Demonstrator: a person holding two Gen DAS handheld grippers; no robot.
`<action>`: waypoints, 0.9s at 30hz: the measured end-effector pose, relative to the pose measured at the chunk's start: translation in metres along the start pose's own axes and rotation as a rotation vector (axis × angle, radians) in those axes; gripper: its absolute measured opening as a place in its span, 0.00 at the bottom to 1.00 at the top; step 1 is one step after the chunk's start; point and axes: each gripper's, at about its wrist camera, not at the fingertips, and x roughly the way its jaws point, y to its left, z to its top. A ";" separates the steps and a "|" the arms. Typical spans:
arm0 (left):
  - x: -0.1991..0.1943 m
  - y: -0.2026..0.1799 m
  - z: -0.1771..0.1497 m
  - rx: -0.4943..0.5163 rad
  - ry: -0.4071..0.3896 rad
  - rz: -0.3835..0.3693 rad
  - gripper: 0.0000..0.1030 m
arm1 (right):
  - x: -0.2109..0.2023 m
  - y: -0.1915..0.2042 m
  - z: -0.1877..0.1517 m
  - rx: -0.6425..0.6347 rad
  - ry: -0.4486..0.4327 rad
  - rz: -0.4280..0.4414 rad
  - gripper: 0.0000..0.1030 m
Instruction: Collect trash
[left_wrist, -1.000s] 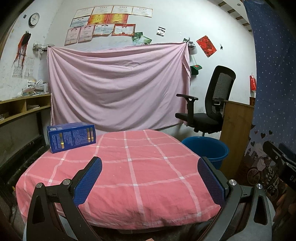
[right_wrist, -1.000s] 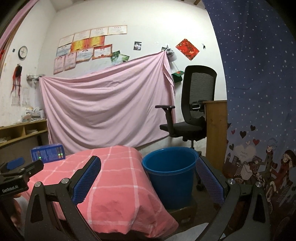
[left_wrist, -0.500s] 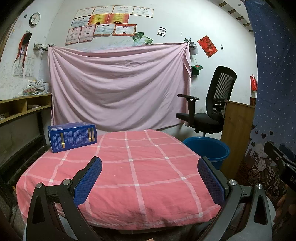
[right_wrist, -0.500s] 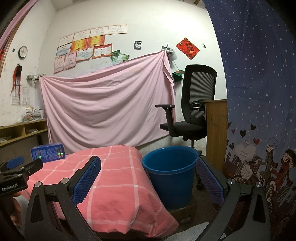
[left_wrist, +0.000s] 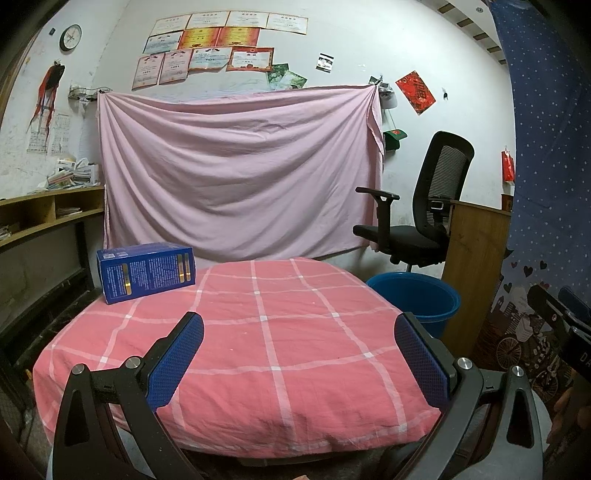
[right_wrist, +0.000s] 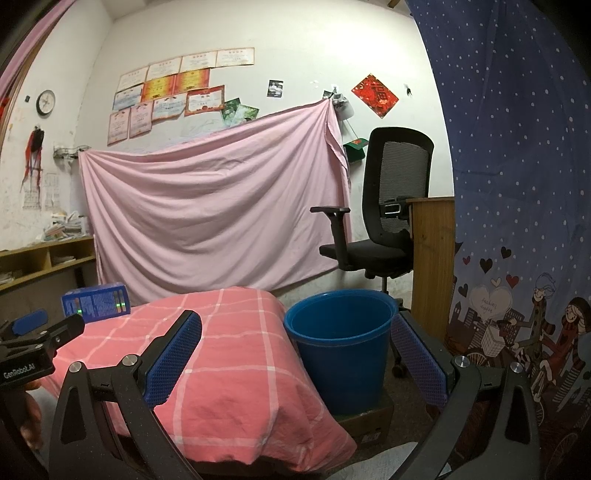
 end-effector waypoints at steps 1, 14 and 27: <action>0.000 0.000 0.000 0.000 -0.001 0.001 0.98 | 0.000 0.000 0.000 -0.001 0.001 0.000 1.00; 0.001 -0.001 -0.001 -0.004 0.004 0.004 0.98 | 0.000 0.001 0.000 -0.001 0.002 0.001 1.00; 0.005 -0.004 -0.003 -0.011 0.037 0.030 0.98 | 0.000 0.001 0.000 0.000 0.003 0.000 1.00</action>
